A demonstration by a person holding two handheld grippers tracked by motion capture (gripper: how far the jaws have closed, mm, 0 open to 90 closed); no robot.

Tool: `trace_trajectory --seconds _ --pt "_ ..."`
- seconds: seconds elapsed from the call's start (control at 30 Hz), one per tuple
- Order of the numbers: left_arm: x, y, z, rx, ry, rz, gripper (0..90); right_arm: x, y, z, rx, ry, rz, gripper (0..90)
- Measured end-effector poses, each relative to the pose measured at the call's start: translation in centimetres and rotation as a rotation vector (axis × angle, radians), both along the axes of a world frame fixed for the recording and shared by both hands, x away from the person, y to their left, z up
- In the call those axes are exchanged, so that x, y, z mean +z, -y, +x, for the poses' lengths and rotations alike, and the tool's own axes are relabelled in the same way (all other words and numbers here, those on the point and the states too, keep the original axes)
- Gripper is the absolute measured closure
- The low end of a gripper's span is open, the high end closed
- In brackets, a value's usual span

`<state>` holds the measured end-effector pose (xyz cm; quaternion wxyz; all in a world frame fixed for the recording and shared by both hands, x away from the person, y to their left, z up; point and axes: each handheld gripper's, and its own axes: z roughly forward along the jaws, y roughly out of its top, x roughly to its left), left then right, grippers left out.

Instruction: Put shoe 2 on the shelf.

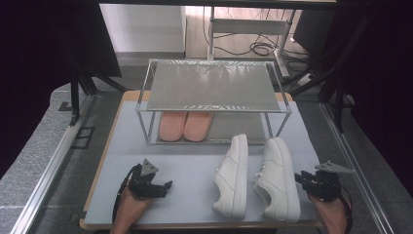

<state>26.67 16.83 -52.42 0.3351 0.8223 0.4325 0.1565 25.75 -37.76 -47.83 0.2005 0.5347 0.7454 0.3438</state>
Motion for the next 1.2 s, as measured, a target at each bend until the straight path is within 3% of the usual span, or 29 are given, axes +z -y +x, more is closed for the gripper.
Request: trace_trajectory --seconds 0.13,0.37,0.57,0.93,1.2 --pt "0.0 0.0 0.0 -0.002 0.0 0.004 11.5 0.7 0.0 -0.1 0.022 -0.004 0.035 76.9" --pt "0.0 0.0 0.0 -0.002 0.001 0.003 11.6 1.9 -0.4 0.1 0.066 0.013 0.032 83.0" --pt "0.0 0.0 0.0 -0.001 0.001 0.004 11.7 4.1 -0.8 -0.1 0.083 0.035 0.042 90.0" --pt "0.0 0.0 0.0 -0.001 0.002 0.004 11.7 6.0 -2.2 -0.4 0.148 0.029 0.064 90.0" --pt "0.0 0.0 0.0 0.001 0.003 0.001 11.7 5.7 -3.3 -0.3 0.191 0.014 0.068 90.0"
